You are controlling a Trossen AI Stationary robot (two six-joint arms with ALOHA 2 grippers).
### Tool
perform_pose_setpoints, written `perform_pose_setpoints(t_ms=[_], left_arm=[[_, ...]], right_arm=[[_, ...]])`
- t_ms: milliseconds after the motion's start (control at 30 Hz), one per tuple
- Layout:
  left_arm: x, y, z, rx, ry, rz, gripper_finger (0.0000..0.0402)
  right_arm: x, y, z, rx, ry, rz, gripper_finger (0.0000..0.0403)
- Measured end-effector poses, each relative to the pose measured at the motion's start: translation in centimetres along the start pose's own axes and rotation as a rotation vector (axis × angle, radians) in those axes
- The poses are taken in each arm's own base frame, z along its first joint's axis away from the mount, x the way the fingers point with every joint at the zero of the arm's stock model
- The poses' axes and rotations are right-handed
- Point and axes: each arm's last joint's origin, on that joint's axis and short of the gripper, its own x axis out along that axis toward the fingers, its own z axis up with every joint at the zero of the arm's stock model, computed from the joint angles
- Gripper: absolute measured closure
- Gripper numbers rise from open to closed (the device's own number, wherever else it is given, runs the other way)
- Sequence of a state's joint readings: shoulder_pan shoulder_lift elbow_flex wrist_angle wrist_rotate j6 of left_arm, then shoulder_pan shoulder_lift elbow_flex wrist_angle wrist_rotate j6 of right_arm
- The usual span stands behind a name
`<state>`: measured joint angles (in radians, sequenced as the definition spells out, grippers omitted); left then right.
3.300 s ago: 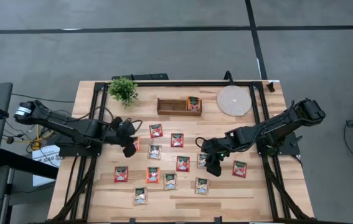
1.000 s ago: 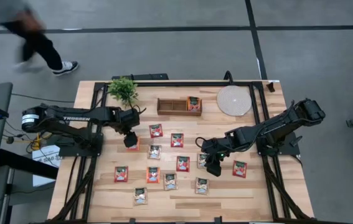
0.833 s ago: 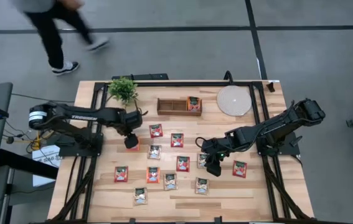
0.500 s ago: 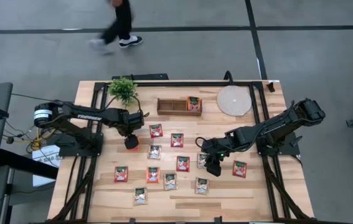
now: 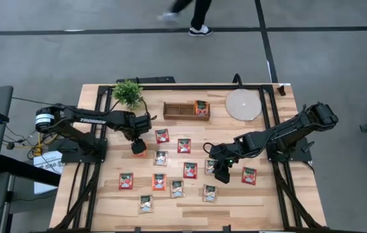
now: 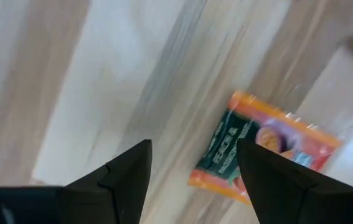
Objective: Pick & Place Tea
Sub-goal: Put the orange tea bag into the right section of the wooden organizer
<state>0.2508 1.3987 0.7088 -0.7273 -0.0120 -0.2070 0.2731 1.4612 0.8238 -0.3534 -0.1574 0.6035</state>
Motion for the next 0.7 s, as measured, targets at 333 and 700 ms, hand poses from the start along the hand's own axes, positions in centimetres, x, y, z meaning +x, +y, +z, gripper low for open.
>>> perform_pose_setpoints(t_ms=[333, 700], left_arm=[[-0.68, 0.0, 0.31, 0.147, 0.04, 0.026, 0.0172], [-0.06, 0.08, 0.22, 0.169, 0.006, 0.042, 0.0172]], right_arm=[[0.0, 0.0, 0.0, 0.0, 0.0, 0.0, 0.0285], [0.0, 0.0, 0.04, -0.001, -0.005, -0.001, 0.0285]])
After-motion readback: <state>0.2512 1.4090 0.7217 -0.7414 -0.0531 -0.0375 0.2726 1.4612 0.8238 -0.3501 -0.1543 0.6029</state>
